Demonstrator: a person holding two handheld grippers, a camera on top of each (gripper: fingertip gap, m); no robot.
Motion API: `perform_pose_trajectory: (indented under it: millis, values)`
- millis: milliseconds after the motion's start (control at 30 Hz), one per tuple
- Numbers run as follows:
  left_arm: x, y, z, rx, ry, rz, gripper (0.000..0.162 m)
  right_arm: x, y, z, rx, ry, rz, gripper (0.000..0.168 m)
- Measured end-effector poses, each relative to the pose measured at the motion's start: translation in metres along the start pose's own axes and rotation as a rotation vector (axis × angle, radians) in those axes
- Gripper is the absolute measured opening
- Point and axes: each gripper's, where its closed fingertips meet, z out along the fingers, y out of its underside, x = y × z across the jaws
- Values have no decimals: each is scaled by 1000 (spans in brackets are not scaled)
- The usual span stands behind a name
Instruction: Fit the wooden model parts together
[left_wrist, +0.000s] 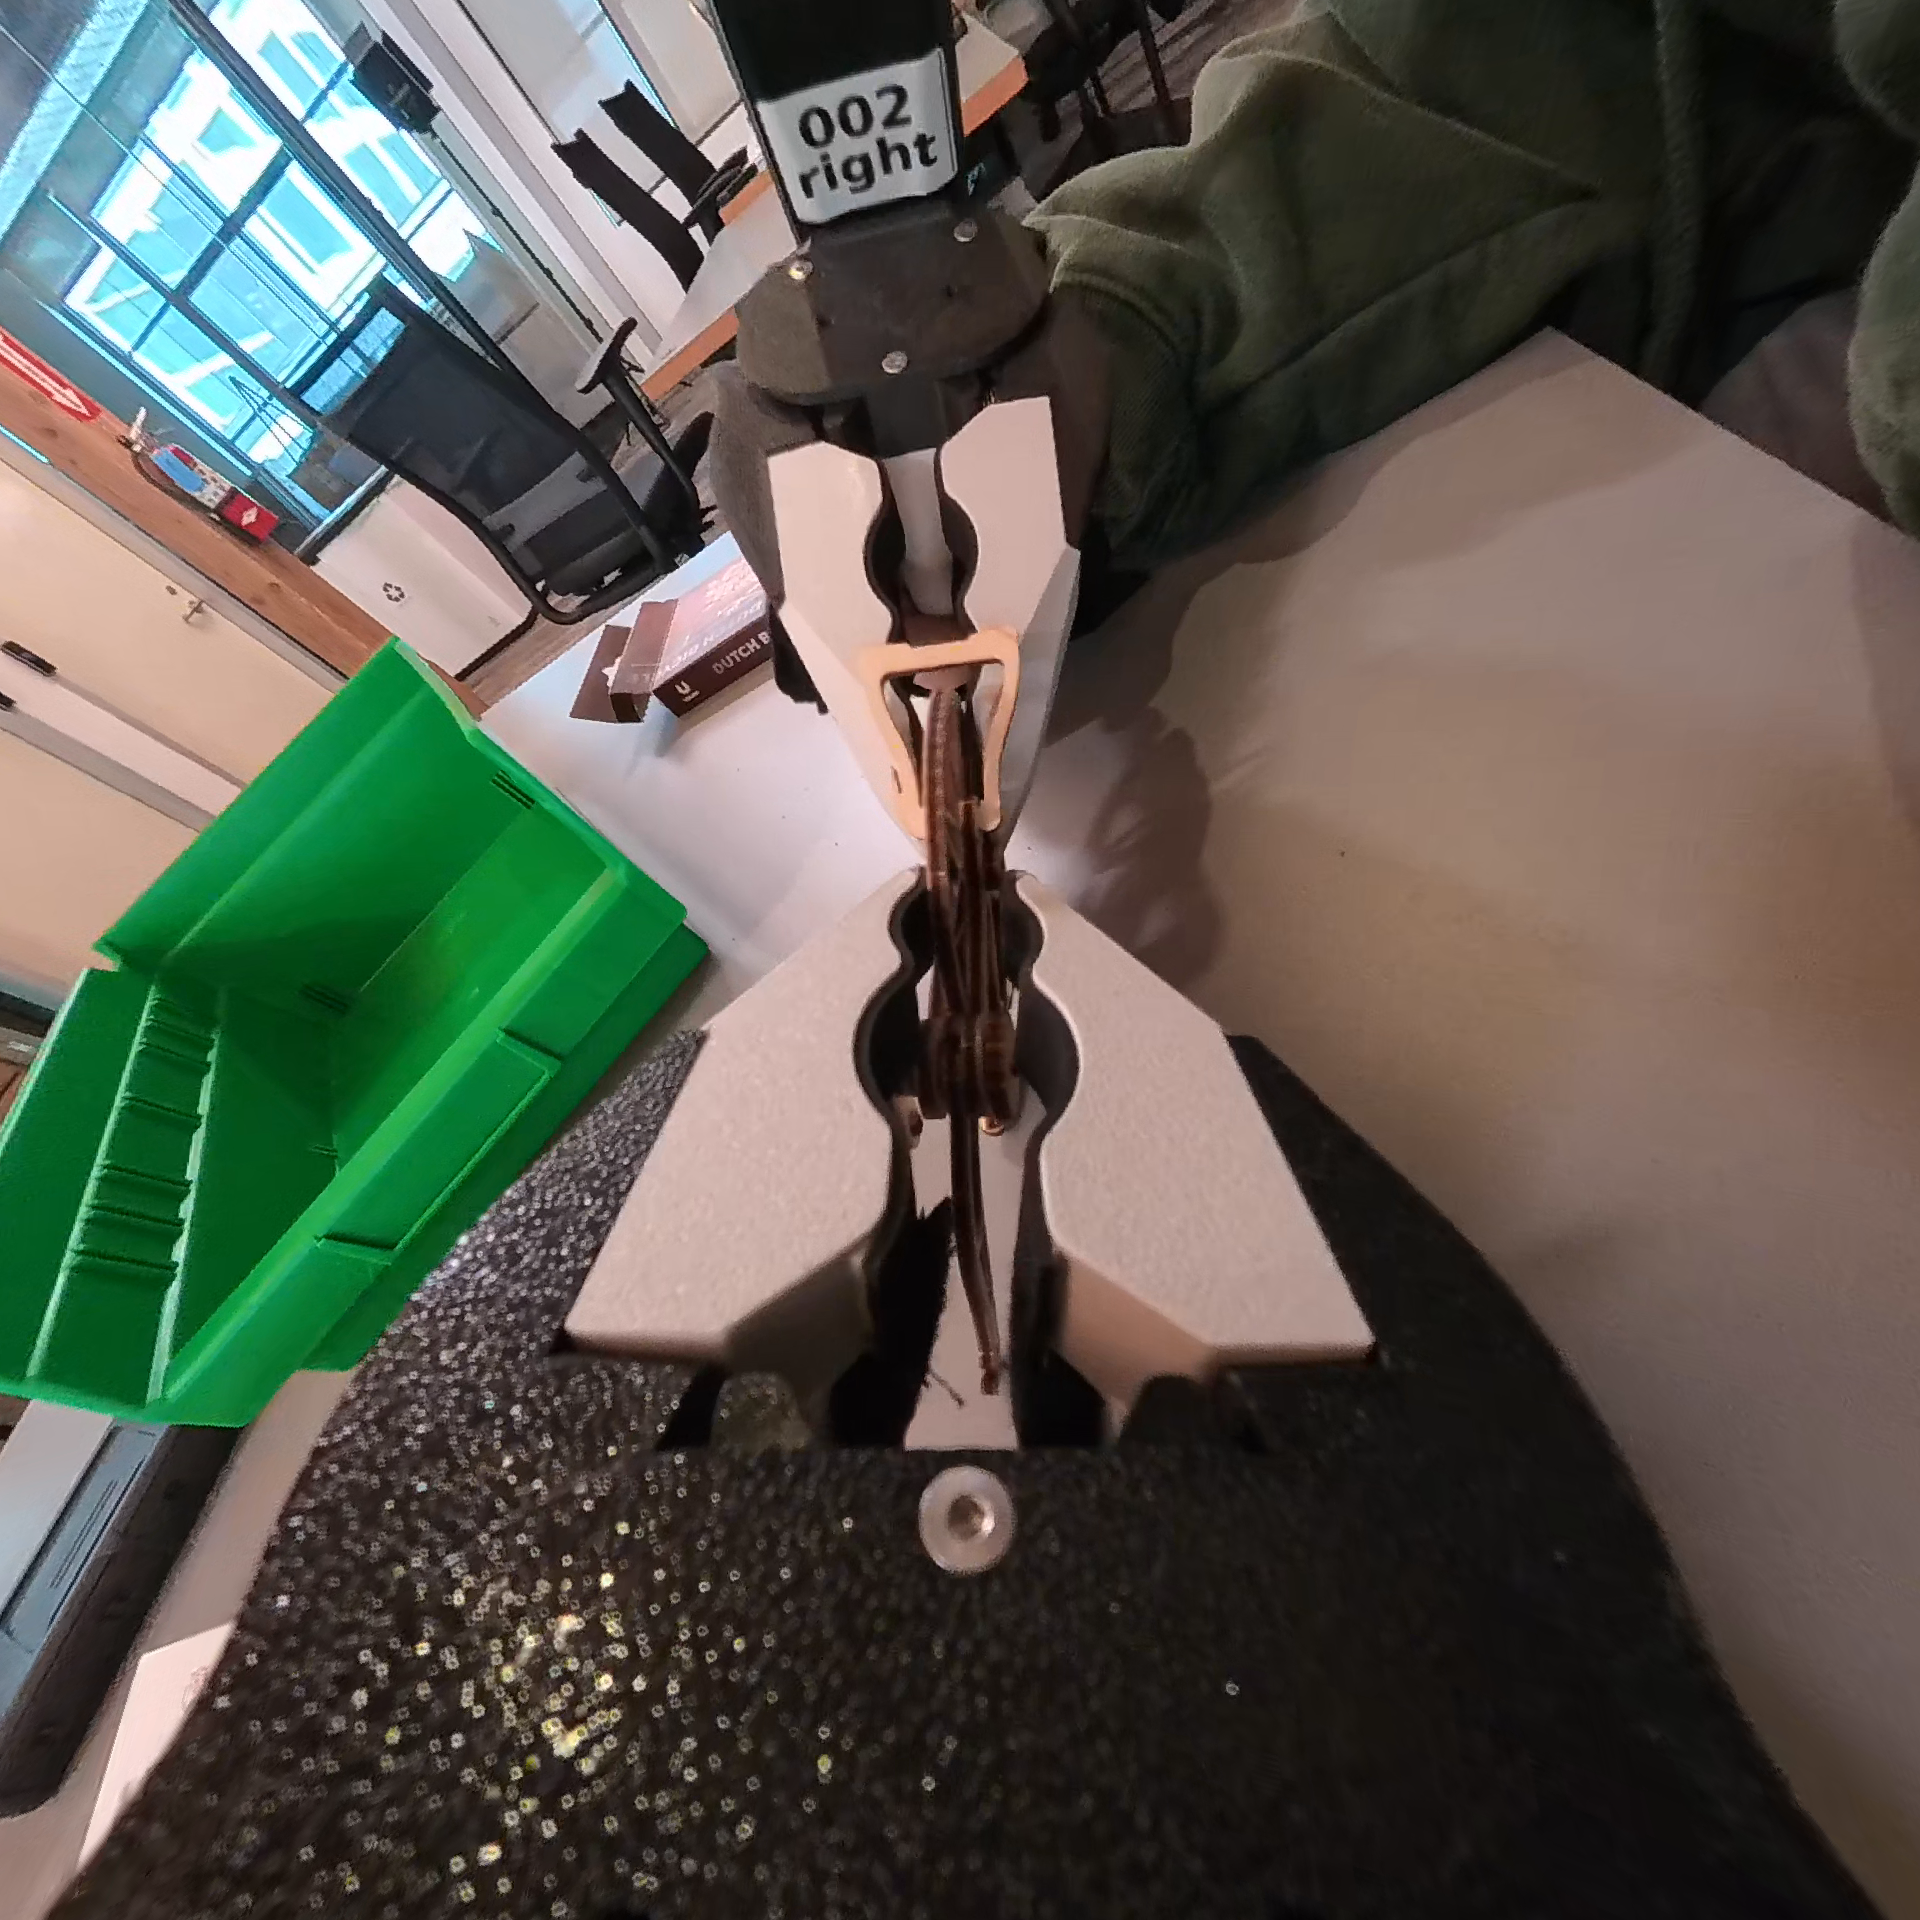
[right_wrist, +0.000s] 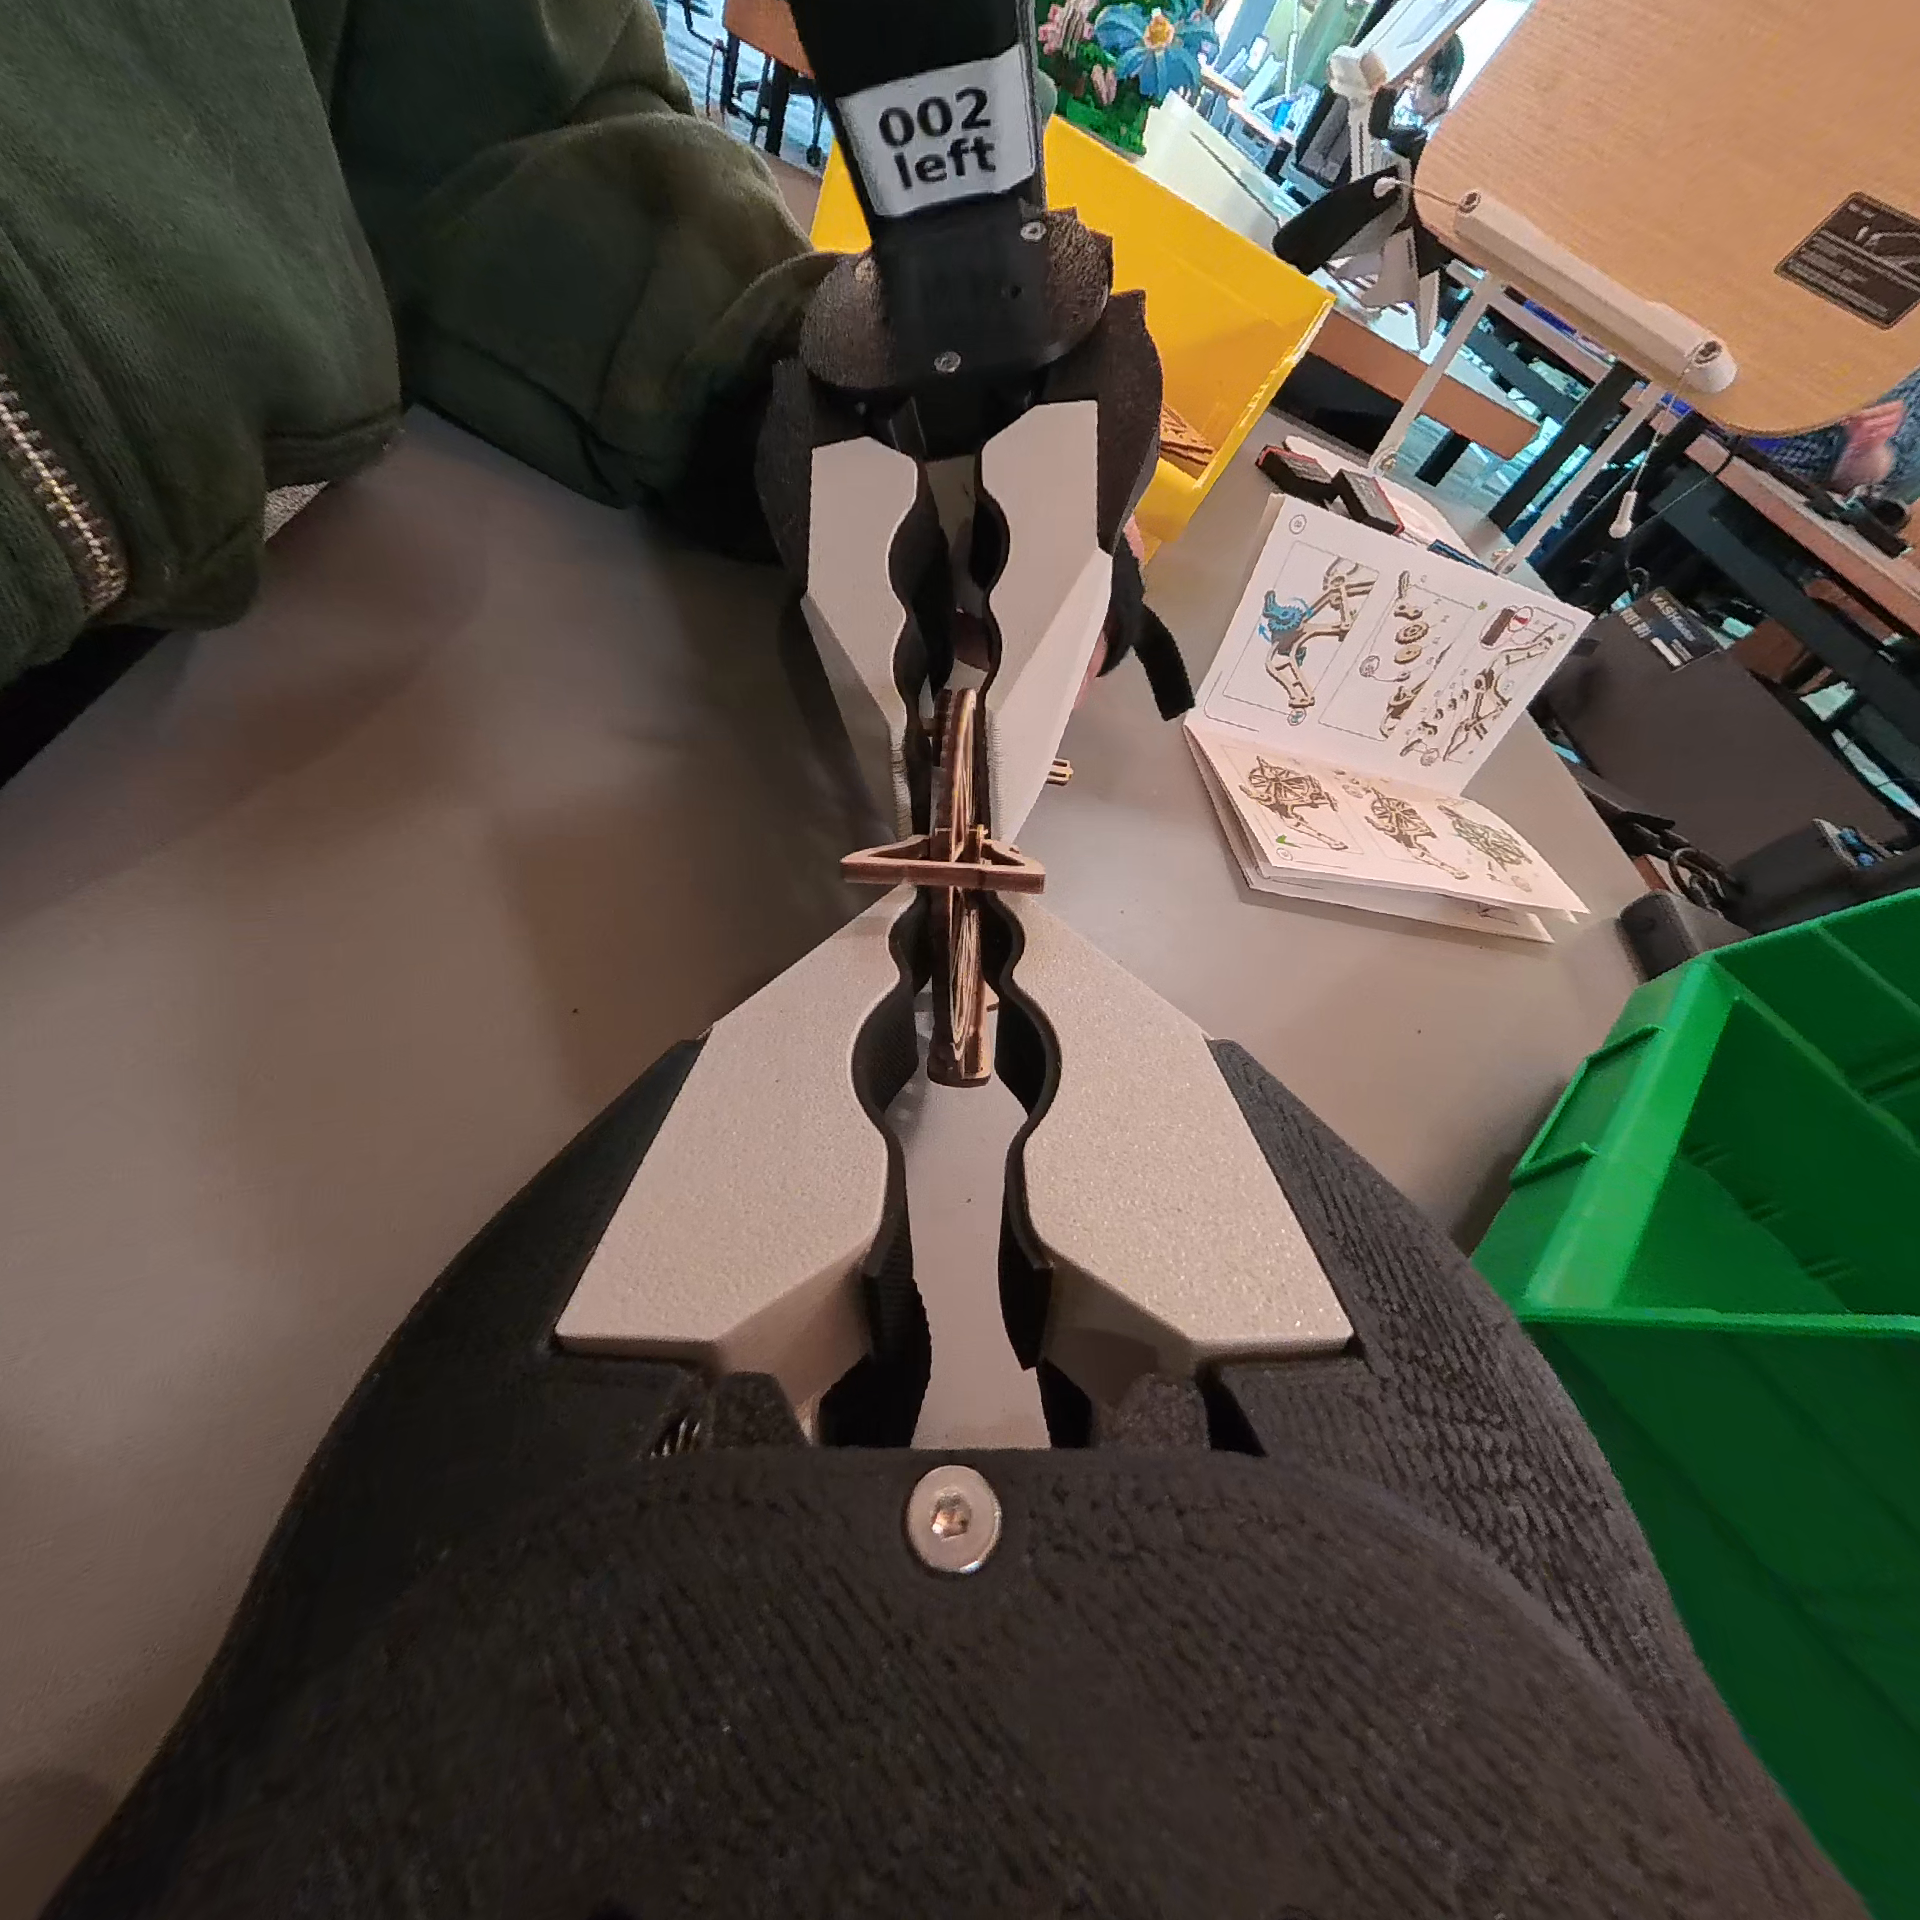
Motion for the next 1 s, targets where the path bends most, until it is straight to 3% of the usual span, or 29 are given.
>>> perform_pose_trajectory:
  millis: [533,667,1000]
  values:
    - [-1,2,0,-17,-12,-1,9,1,1,1,-14,12,-5,6]
    - [0,2,1,-17,-20,25,9,-2,3,2,-31,4,-49,21]
    - [1,1,1,-2,-21,16,9,-1,2,3,-72,83,-203,9]
